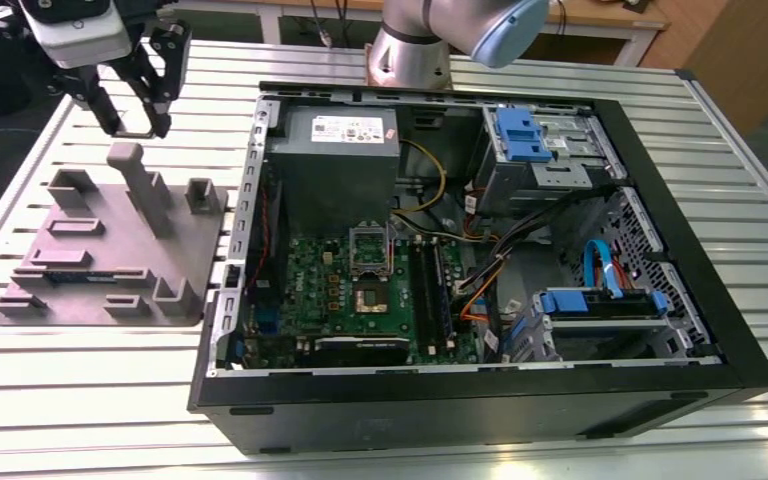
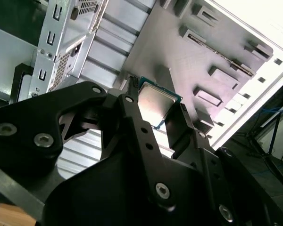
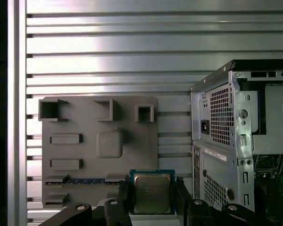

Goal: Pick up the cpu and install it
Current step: 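Pick up the cpu and move it towards the insertion slot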

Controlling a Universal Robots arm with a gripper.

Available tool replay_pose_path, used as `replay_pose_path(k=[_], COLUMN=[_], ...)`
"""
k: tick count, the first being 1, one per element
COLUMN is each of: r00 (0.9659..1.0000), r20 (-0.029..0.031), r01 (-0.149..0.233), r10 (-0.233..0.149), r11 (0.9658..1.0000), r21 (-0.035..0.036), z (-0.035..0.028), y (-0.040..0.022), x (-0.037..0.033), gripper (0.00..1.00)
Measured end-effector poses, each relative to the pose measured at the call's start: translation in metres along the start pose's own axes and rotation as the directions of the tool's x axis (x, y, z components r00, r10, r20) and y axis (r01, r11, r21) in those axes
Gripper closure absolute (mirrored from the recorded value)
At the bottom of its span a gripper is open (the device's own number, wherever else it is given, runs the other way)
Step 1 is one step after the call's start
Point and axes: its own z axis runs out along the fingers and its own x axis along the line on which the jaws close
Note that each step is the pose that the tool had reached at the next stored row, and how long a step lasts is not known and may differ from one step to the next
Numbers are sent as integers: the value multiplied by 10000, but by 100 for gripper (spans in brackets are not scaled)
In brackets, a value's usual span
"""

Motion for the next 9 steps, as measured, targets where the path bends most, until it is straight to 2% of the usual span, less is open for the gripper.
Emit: replay_pose_path(k=[9], r00=[10000], r20=[0], r01=[1], r10=[-1], r11=[10000], r21=[2], z=[-1], y=[-24], x=[-2], gripper=[53])
